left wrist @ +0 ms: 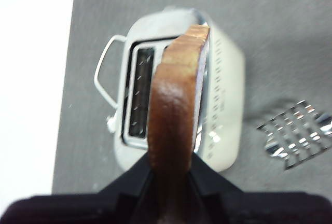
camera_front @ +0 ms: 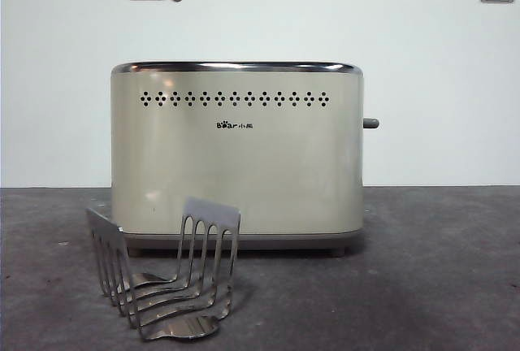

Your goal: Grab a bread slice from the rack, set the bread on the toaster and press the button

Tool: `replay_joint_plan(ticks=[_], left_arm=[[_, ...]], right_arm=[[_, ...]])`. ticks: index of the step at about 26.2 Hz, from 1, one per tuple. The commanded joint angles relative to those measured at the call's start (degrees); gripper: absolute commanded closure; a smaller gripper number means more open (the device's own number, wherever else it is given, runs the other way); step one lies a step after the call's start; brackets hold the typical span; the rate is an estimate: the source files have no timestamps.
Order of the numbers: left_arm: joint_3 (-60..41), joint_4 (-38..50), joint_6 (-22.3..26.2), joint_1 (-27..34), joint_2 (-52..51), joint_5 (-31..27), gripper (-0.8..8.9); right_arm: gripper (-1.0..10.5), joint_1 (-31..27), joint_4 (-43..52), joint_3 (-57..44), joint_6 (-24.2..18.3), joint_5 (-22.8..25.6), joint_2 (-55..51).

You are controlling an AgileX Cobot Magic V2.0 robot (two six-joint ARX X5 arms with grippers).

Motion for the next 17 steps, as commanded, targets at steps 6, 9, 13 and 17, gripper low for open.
replay_joint_plan(ticks=[6,9,13,17], left_arm=[[3.8,-1.7,1.5,0.2,8.0,-5.3,8.22],[3.8,-1.6,2.5,0.2,9.9,-5.6,8.22],[3.8,-0.8,2.8,0.2,11.8,-9.3,8.22],[3.8,0.4,2.9,0.2,12.9,-9.7,8.22]], right_arm=[[9.5,0.1,0.2,0.4,0.5,-1.5,0.1],[9.5,0.1,0.2,0.4,0.5,-1.5,0.1],[9.5,0.1,0.2,0.4,-0.1,-1.5,0.1],[9.5,0.0,0.2,0.4,-0.2,-1.5,0.1]])
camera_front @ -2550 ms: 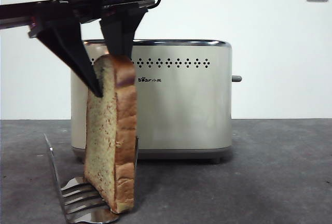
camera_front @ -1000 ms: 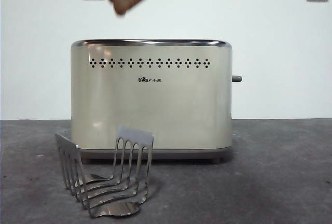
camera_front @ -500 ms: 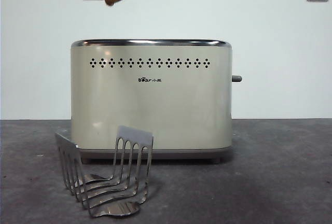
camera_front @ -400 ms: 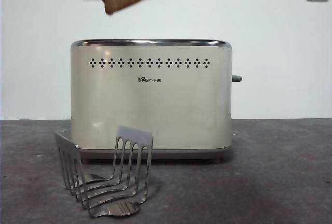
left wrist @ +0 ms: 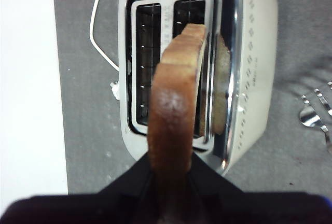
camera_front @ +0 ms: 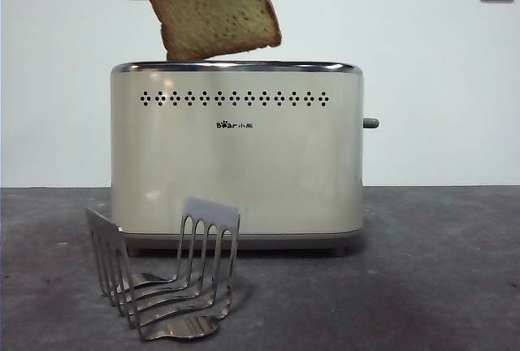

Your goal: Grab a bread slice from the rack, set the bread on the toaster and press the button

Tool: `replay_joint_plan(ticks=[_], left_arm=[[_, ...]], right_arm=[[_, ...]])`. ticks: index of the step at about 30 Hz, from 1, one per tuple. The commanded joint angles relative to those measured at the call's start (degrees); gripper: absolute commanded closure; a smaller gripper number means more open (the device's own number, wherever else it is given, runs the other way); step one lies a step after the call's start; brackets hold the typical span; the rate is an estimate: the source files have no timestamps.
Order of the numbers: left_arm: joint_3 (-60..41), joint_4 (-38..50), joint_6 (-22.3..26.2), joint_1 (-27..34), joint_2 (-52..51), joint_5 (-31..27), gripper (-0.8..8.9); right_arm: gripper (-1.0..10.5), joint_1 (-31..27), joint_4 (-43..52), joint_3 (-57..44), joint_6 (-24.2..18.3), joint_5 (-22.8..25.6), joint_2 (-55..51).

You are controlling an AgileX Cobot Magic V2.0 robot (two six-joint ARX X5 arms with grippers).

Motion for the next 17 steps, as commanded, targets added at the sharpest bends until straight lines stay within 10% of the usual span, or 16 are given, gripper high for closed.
replay_joint_plan(ticks=[1,17], left_arm=[[0.3,1.5,0.5,0.0,0.5,-0.3,8.22],[0.3,4.4,0.5,0.3,2.1,0.8,8.22]], right_arm=[[9.5,0.1,0.3,0.4,-0.6,-0.2,0.0],[9.5,0.0,0.0,0.4,-2.2,-0.2,0.0]])
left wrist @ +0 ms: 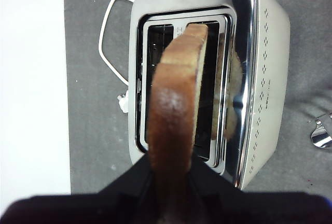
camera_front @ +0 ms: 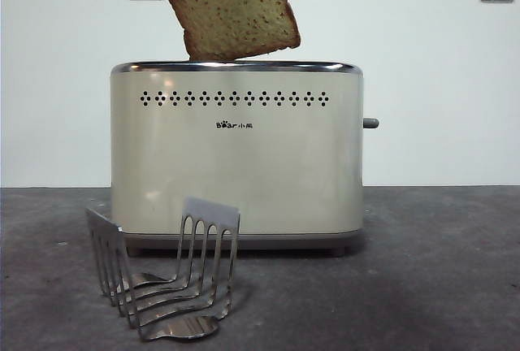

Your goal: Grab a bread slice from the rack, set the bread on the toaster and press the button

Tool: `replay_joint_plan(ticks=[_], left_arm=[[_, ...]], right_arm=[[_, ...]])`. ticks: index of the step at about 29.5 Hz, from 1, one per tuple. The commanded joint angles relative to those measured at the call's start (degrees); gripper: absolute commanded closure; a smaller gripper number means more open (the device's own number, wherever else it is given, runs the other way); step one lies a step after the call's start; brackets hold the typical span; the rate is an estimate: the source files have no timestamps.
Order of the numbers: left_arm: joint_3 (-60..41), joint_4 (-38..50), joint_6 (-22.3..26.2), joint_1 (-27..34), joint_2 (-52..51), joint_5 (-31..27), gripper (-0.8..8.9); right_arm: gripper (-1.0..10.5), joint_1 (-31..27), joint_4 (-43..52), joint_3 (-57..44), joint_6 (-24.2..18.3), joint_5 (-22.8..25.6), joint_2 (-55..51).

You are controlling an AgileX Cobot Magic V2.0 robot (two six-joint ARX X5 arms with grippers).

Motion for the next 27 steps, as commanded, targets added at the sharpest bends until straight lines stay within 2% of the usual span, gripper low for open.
replay_joint_plan(ticks=[1,19,27], left_arm=[[0.3,0.6,0.3,0.2,0.7,0.7,8.22],[0.3,-0.5,-0.4,2.8,6.6,1.7,8.22],[0.3,1.4,-0.9,3.6,12.7,1.7,8.22]], right_arm=[[9.5,0.0,0.0,0.4,-0.7,-0.2,0.0],[9.5,0.1,-0.7,0.4,-0.8,-2.0,0.0],[9.5,0.0,-1.4,0.4,-1.8,-2.0,0.0]])
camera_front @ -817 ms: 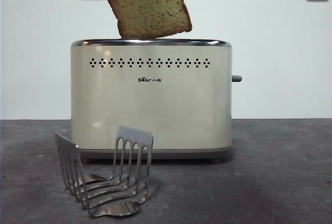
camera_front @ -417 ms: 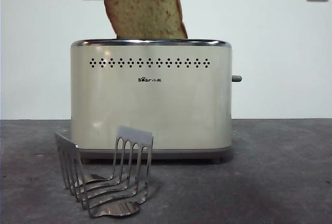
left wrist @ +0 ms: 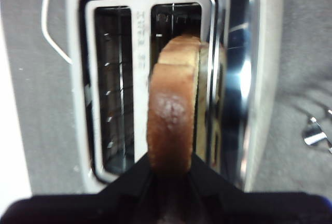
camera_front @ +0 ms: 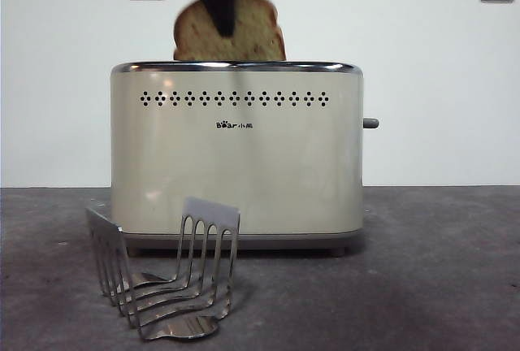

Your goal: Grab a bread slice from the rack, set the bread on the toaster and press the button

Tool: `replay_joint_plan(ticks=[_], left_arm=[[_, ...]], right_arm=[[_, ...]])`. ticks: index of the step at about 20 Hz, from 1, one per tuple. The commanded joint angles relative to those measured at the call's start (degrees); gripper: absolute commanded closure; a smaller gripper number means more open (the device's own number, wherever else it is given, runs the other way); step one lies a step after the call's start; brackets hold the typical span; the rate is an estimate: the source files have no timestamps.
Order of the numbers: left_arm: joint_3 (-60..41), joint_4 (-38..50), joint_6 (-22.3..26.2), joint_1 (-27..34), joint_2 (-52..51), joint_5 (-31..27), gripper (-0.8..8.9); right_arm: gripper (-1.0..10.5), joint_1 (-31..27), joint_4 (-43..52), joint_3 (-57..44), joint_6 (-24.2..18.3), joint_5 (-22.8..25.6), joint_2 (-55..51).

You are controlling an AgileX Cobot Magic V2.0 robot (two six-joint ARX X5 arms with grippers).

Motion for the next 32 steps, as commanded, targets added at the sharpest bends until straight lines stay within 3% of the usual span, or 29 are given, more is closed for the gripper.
replay_joint_plan(ticks=[1,6,7,10,11,14,16,17,18,20,22,25,28,32], left_arm=[[0.2,1.2,-0.7,0.3,2.0,0.0,8.22],[0.2,2.6,-1.3,0.3,3.1,0.0,8.01],[0.2,2.5,-1.6,0.3,3.1,0.0,7.37],[0.2,2.0,-2.3,0.3,2.7,-0.7,3.87],[0.2,2.1,-2.7,0.3,2.1,-0.7,3.66],[0.2,1.8,-6.7,-0.1,-2.6,-1.2,3.70],[0.2,-0.1,-14.5,-0.7,-7.2,-1.9,3.75],[0.2,-1.7,-20.7,-1.2,-9.8,-1.5,3.82],[0.2,-3.1,-27.2,-1.4,-12.0,0.6,4.54],[0.2,-6.9,-37.2,-1.4,-16.2,9.5,8.28],[0.2,-7.0,-39.7,-1.0,-19.7,15.3,8.18],[0.2,-7.0,-41.7,-1.0,-22.9,15.9,8.18],[-0.3,-7.1,-45.5,-1.0,-24.5,16.0,8.18],[-4.7,-7.1,-46.6,-1.1,-27.9,15.9,8.18]], right_arm=[[9.5,0.0,0.2,0.4,-0.7,-0.3,0.0],[9.5,0.0,0.2,0.4,-0.7,-0.2,0.0],[9.5,0.0,0.2,0.4,-0.7,-0.2,0.0],[9.5,0.0,0.3,0.4,-0.7,0.0,0.0],[9.5,0.0,0.2,0.4,-0.6,-0.1,0.0],[9.5,0.0,-1.7,0.4,3.0,-0.1,0.1],[9.5,0.0,-2.8,0.4,6.3,-0.1,0.2],[9.5,0.0,-1.0,0.4,7.1,-0.8,0.7],[9.5,0.1,1.8,0.4,7.8,-3.6,1.7],[9.5,0.1,9.5,0.4,12.7,-11.3,6.4],[9.5,0.1,18.2,0.4,17.9,-20.2,14.1],[9.5,0.0,30.1,1.4,24.2,-28.3,28.1],[9.5,0.2,33.0,7.2,23.7,-33.6,44.1],[9.5,1.2,32.9,17.3,21.8,-33.4,59.7]])
